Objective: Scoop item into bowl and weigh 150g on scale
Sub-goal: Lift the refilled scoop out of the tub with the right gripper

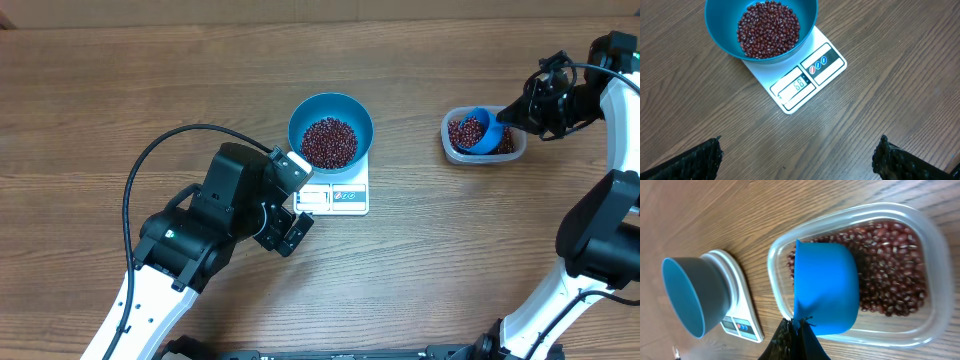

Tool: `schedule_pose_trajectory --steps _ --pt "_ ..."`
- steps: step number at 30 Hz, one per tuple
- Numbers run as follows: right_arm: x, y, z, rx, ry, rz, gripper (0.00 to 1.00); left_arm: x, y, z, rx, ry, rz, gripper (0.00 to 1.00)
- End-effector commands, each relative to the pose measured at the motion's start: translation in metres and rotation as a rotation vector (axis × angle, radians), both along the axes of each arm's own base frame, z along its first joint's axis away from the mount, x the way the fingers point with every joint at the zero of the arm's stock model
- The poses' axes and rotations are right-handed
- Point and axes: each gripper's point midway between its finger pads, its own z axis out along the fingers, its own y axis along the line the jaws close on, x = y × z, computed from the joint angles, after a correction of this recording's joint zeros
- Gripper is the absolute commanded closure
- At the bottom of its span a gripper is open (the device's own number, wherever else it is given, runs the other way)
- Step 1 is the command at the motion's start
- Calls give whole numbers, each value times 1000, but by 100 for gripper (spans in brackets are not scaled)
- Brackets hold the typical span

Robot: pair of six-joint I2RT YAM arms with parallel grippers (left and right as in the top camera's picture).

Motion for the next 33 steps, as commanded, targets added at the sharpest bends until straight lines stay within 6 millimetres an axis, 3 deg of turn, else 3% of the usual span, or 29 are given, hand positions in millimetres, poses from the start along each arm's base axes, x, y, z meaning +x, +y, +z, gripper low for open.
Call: schedule_pose_trajectory --steps 1,16,33 --pt "3 8 4 66 -38 28 96 2 -2 5 -11 -11 -12 1" --pt "-1 -9 6 89 -38 -17 96 2 -2 5 -11 -10 -11 1" --pt "-16 -31 37 299 -152 -44 96 2 -2 5 -11 -11 -12 1"
